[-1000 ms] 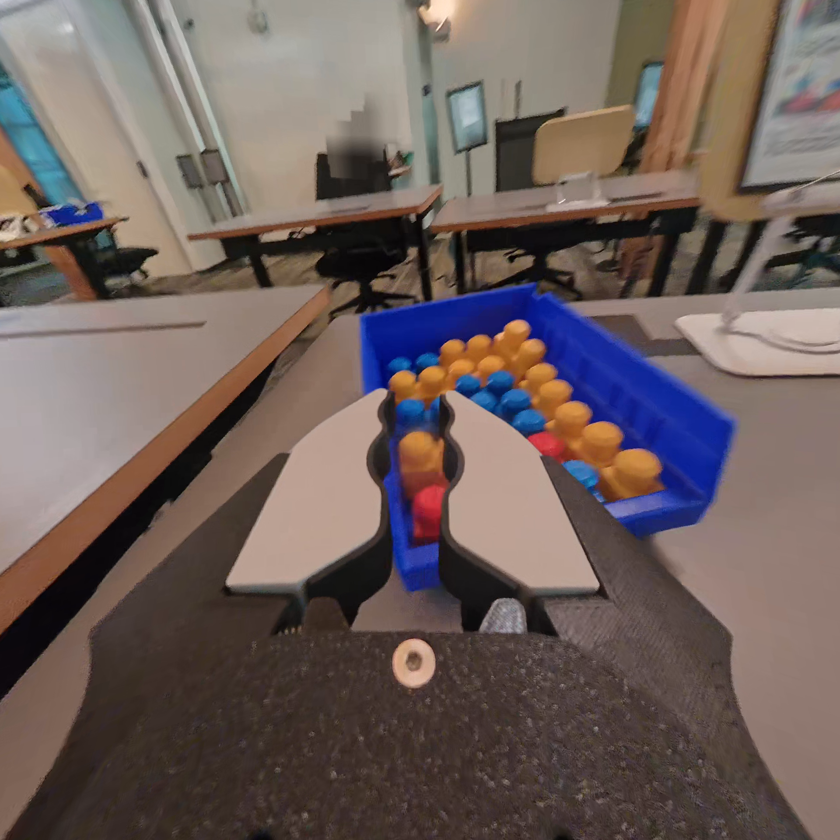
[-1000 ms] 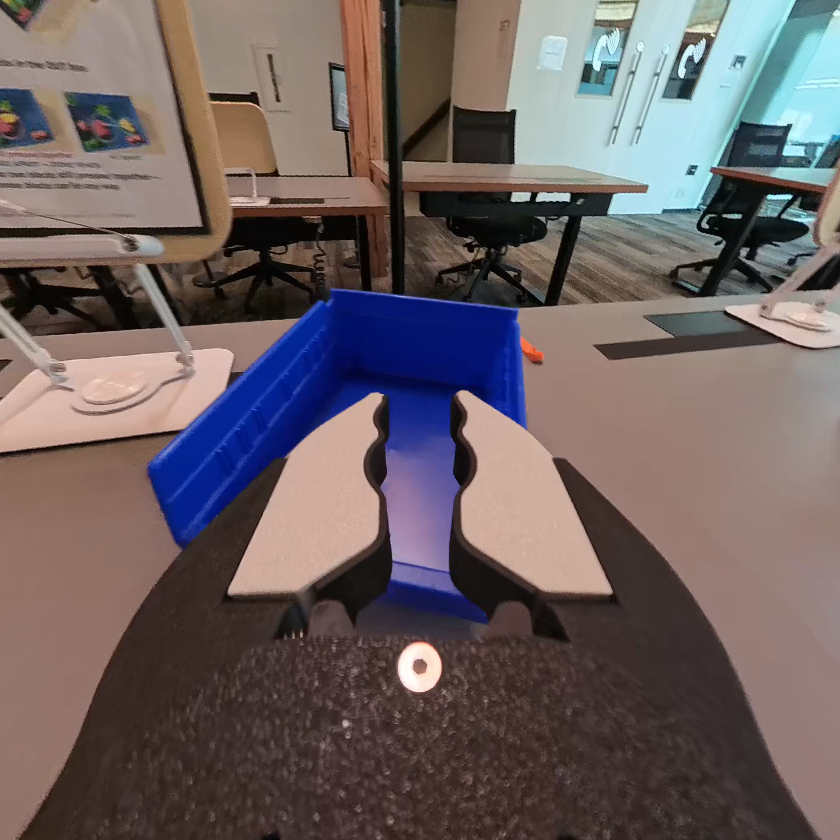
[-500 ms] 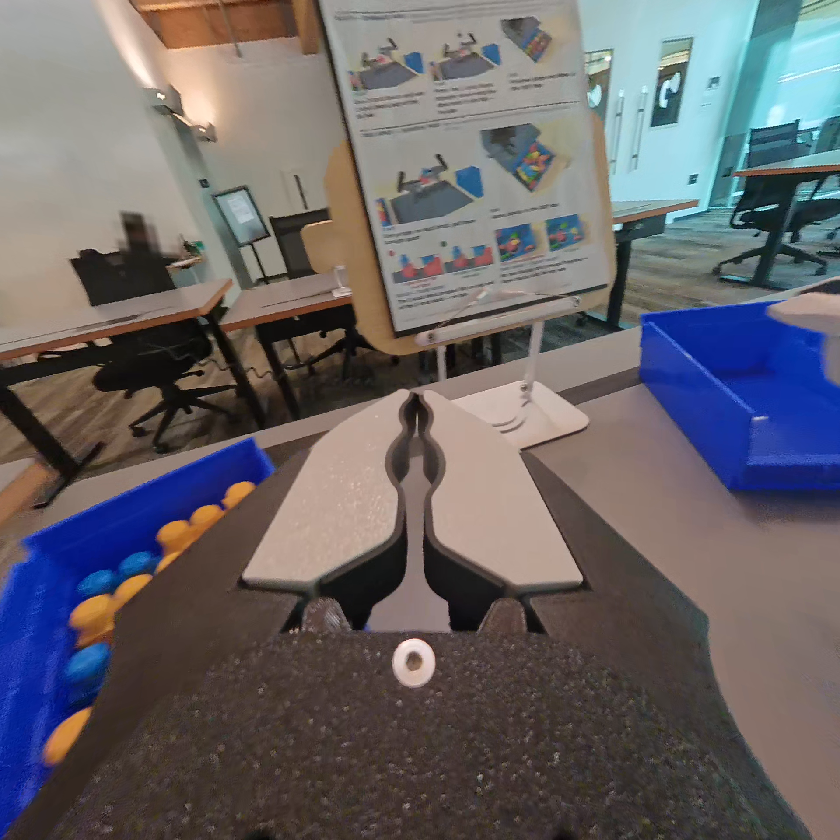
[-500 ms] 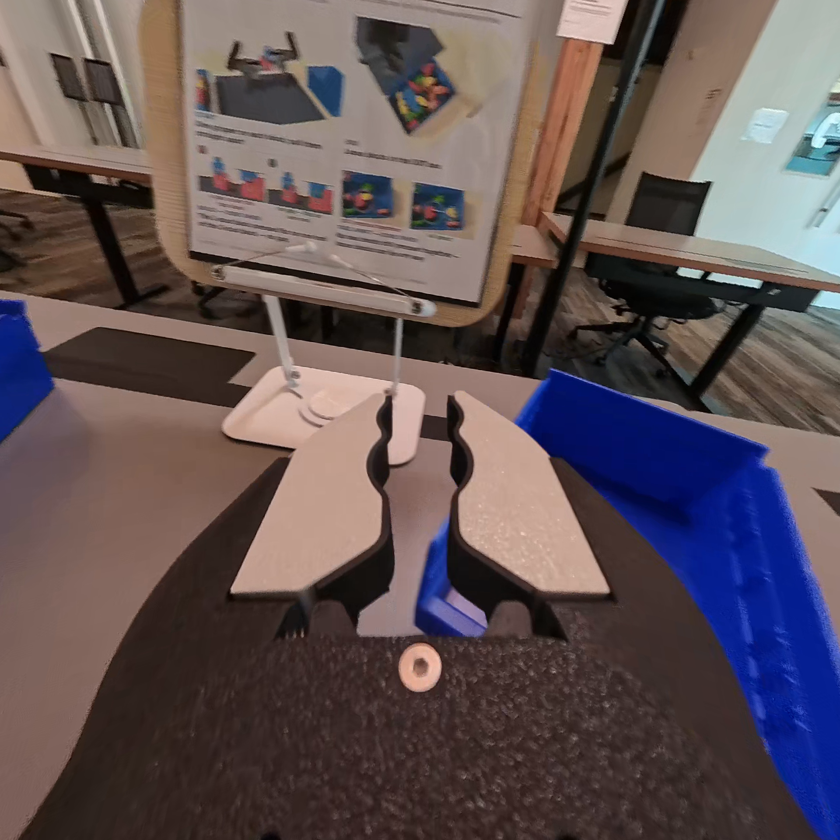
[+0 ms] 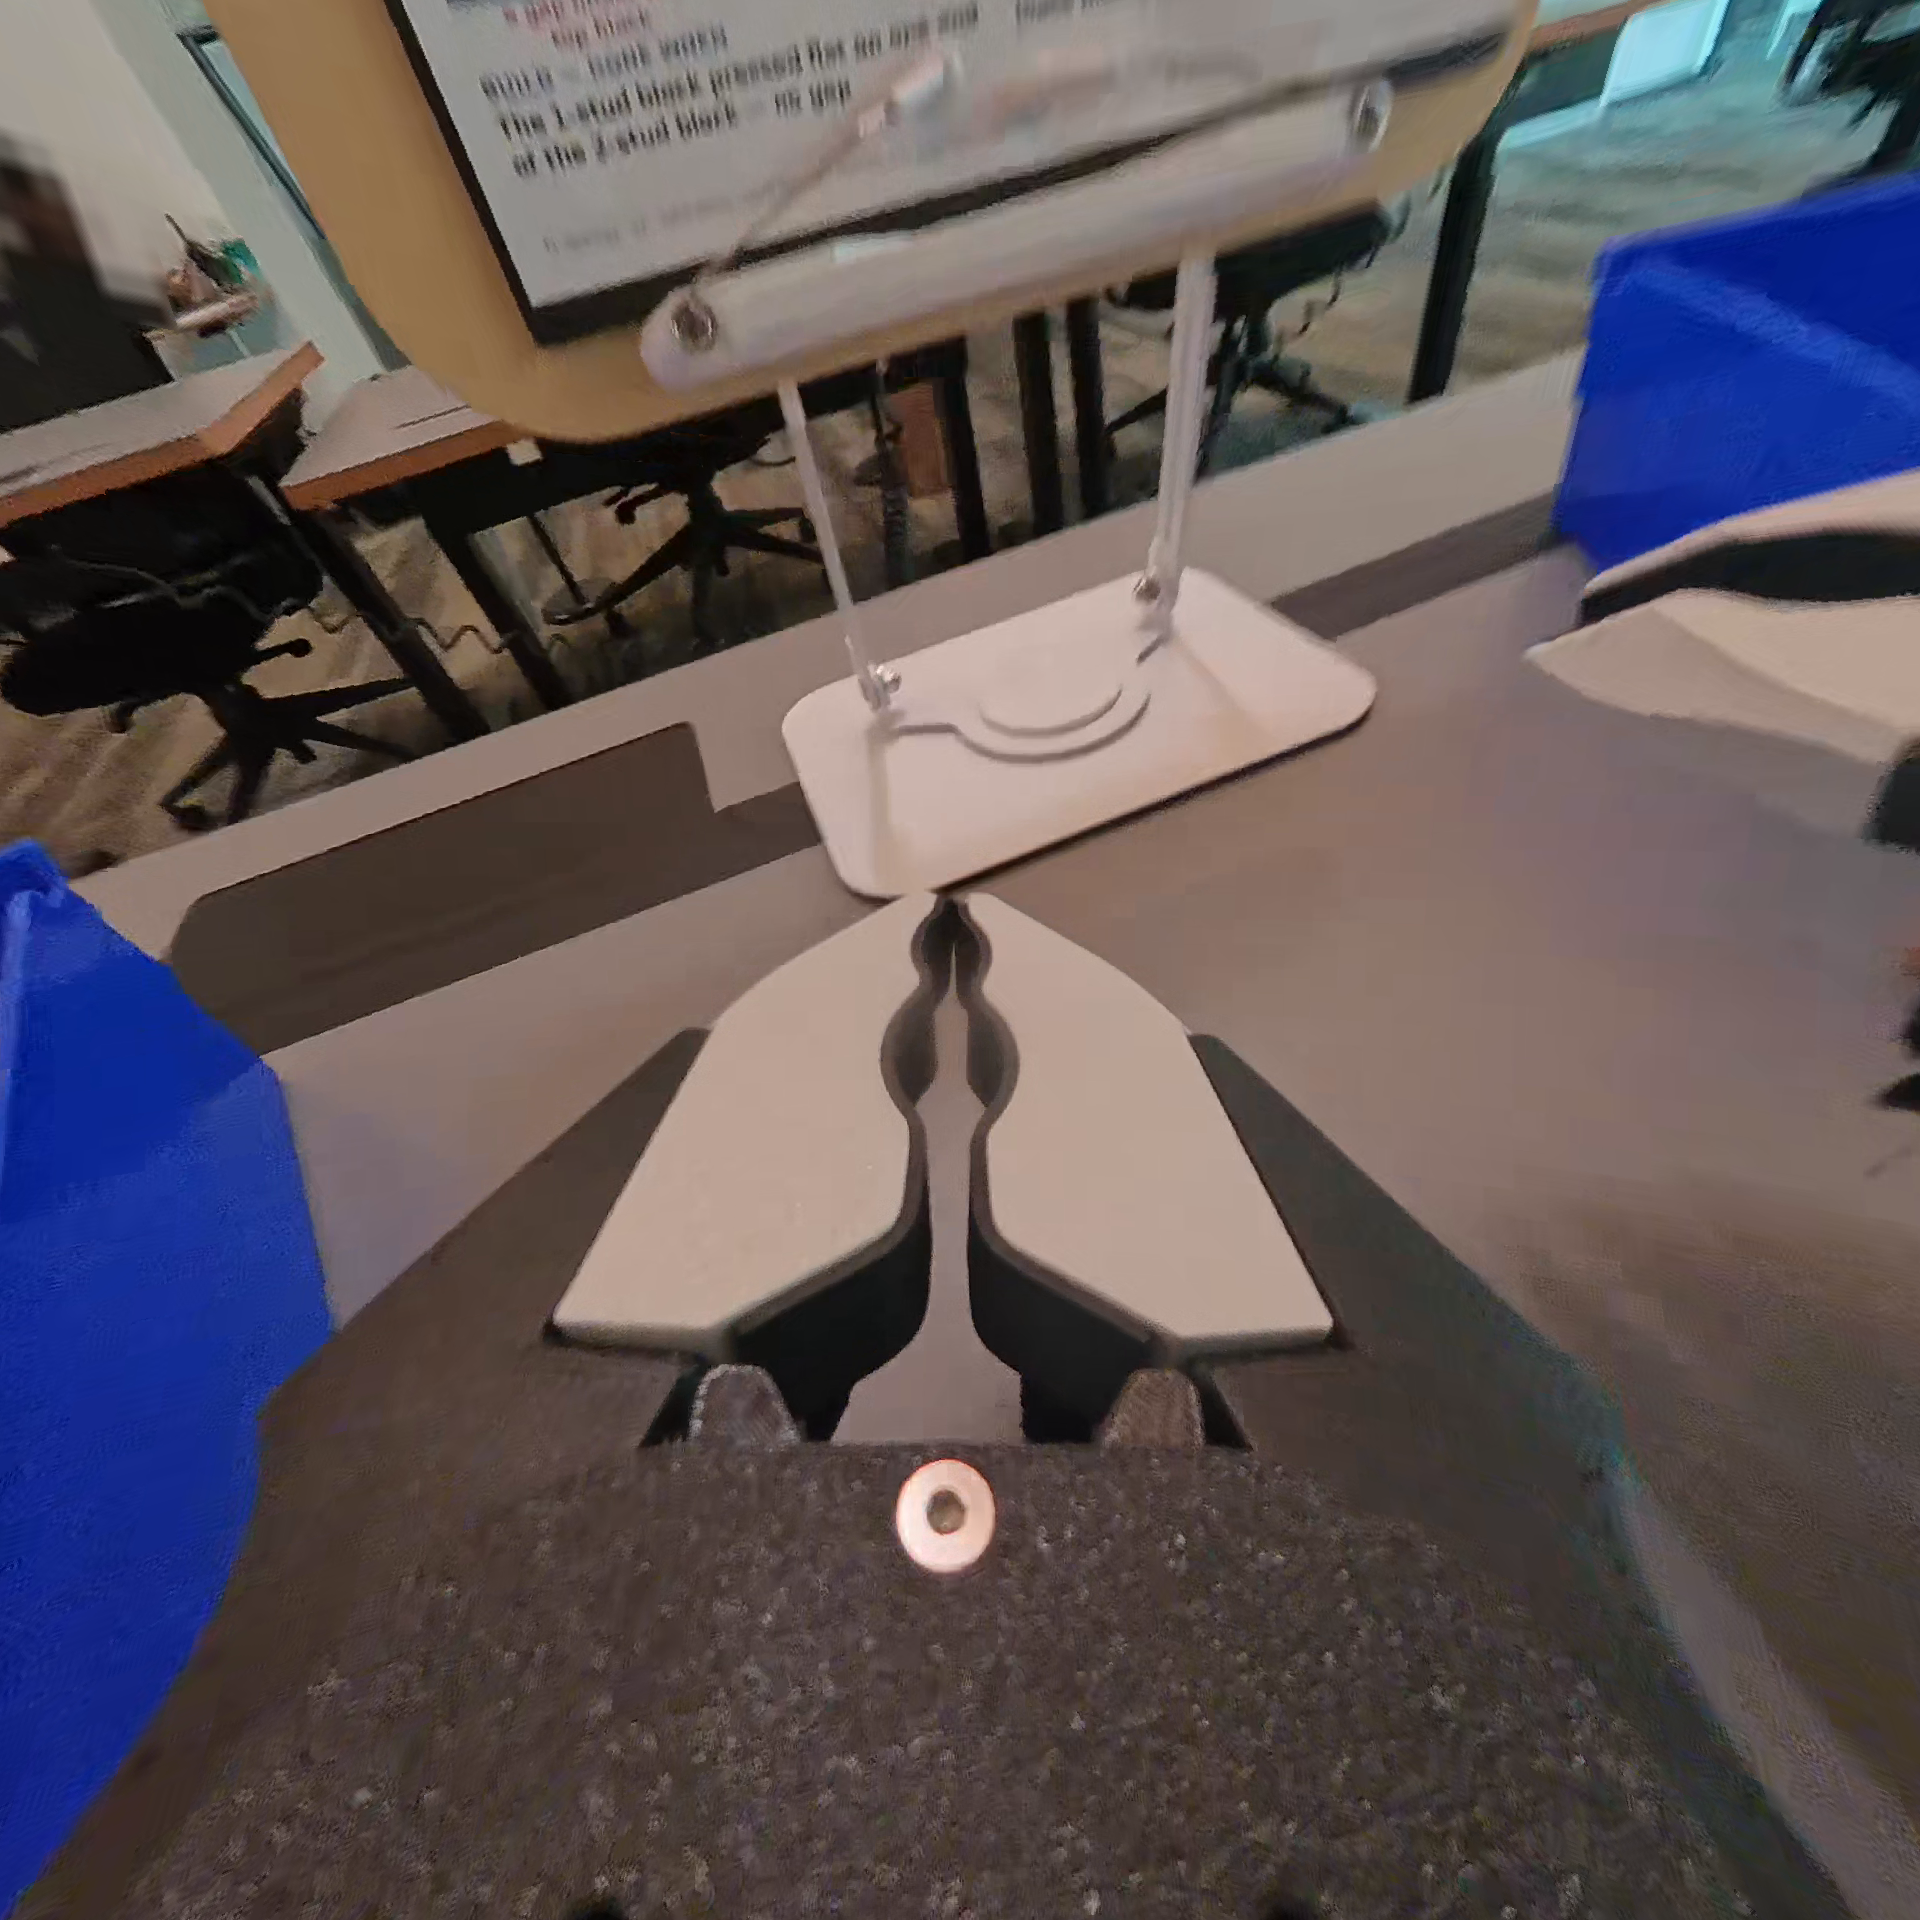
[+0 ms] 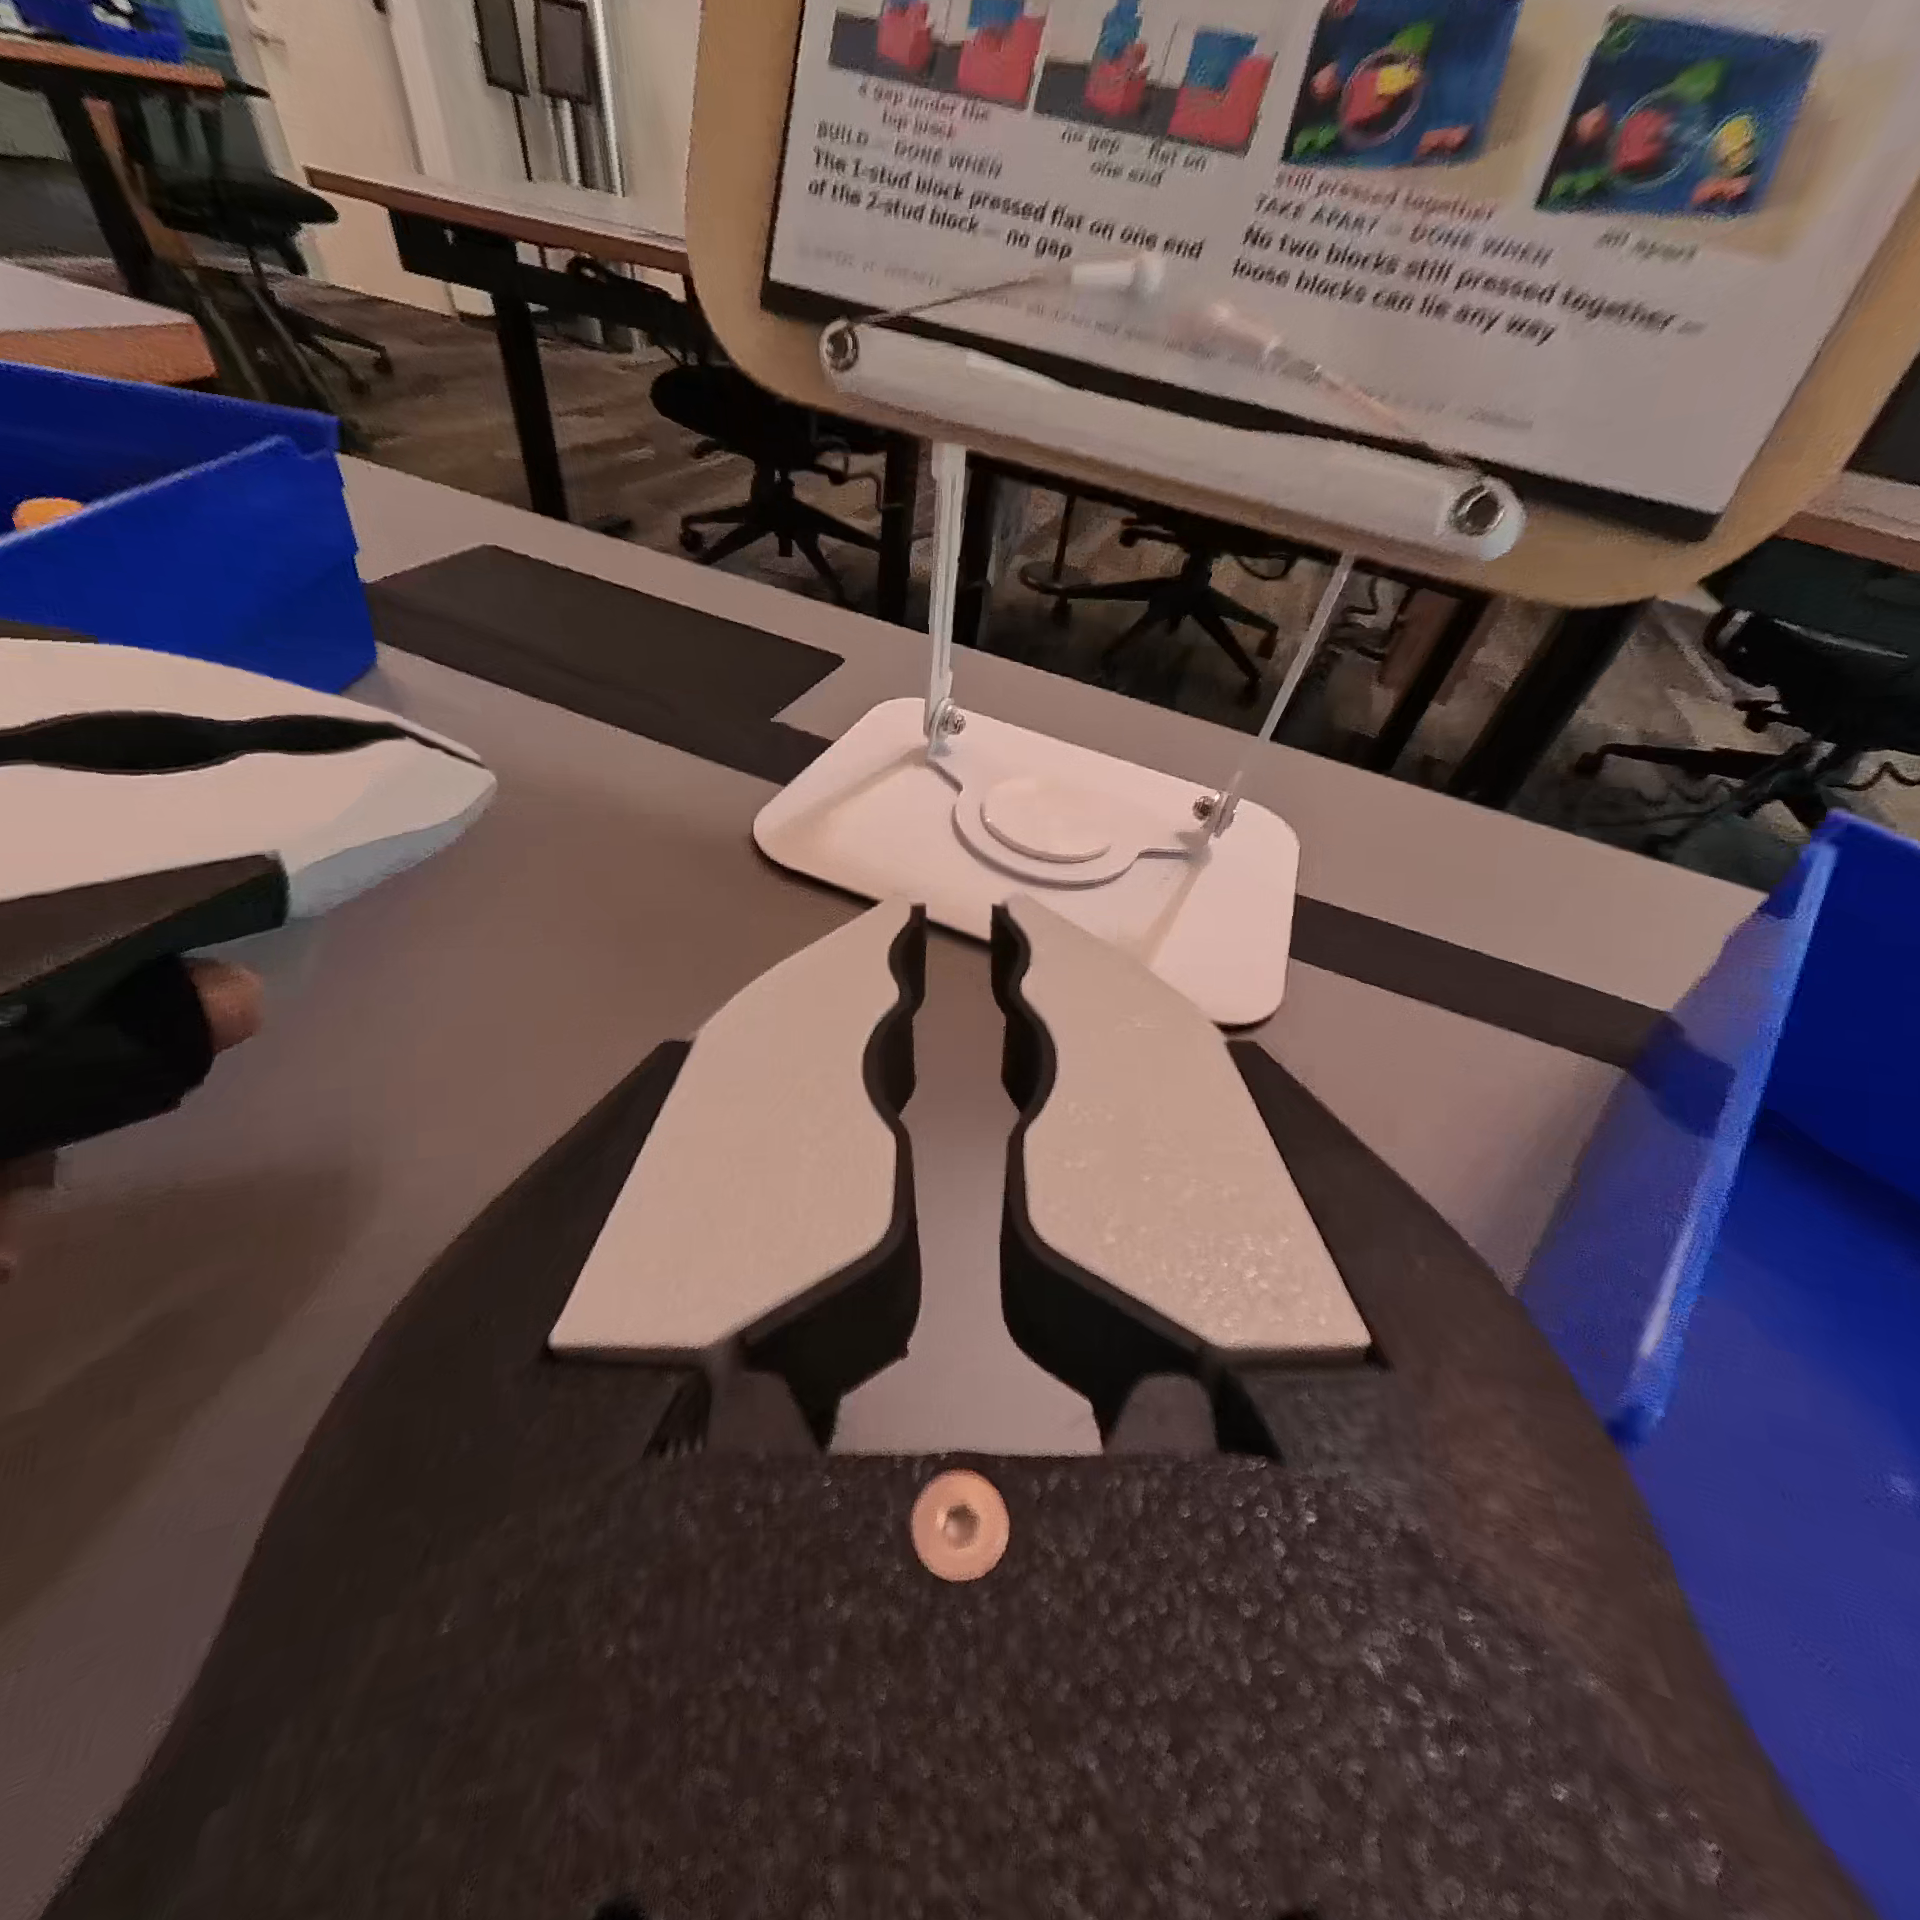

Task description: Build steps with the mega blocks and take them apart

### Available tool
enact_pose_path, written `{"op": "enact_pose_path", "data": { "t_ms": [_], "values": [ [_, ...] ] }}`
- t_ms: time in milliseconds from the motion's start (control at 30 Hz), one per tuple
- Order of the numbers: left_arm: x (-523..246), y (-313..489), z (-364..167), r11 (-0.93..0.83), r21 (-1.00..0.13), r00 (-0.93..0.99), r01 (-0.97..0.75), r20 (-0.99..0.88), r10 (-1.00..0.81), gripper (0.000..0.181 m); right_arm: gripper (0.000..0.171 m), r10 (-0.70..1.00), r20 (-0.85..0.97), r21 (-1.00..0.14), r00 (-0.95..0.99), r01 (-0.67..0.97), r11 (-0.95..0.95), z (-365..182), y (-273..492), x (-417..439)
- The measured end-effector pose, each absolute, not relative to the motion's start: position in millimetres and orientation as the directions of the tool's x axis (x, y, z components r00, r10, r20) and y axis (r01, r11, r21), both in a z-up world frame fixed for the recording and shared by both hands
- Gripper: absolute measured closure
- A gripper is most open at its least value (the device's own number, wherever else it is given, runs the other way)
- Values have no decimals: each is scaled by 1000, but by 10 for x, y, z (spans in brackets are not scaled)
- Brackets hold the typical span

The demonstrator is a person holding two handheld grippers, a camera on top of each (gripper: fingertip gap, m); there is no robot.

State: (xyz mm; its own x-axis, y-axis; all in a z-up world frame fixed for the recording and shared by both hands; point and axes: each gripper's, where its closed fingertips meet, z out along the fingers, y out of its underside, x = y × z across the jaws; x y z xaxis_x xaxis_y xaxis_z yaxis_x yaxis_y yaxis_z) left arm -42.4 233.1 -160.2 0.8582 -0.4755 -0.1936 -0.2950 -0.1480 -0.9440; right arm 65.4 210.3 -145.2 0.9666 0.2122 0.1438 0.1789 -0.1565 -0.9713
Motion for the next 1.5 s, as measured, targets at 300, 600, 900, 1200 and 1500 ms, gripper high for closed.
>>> {"op": "enact_pose_path", "data": {
  "t_ms": [300, 600, 900, 1200, 1500],
  "values": [
    [-736, 2466, -2011, -199, -888, 849, -414, -298, -437, 181, 171, 334, 61, -978, 941, 123, -169, -1591, 1988, 446],
    [-642, 2395, -1940, -221, -894, 848, -390, -255, -464, 181, 171, 367, 61, -975, 928, 134, -179, -1617, 1967, 383],
    [-550, 2280, -1962, -207, -883, 821, -421, -274, -500, 181, 171, 382, 171, -974, 908, 215, -76, -1488, 1887, 297],
    [-520, 2254, -1980, -173, -863, 803, -476, -346, -485, 181, 171, 392, 220, -963, 893, 262, -58, -1457, 1845, 275],
    [-513, 2237, -1872, -155, -885, 819, -439, -324, -474, 181, 171, 316, 214, -962, 924, 256, -96, -1494, 1919, 417]
  ]
}}
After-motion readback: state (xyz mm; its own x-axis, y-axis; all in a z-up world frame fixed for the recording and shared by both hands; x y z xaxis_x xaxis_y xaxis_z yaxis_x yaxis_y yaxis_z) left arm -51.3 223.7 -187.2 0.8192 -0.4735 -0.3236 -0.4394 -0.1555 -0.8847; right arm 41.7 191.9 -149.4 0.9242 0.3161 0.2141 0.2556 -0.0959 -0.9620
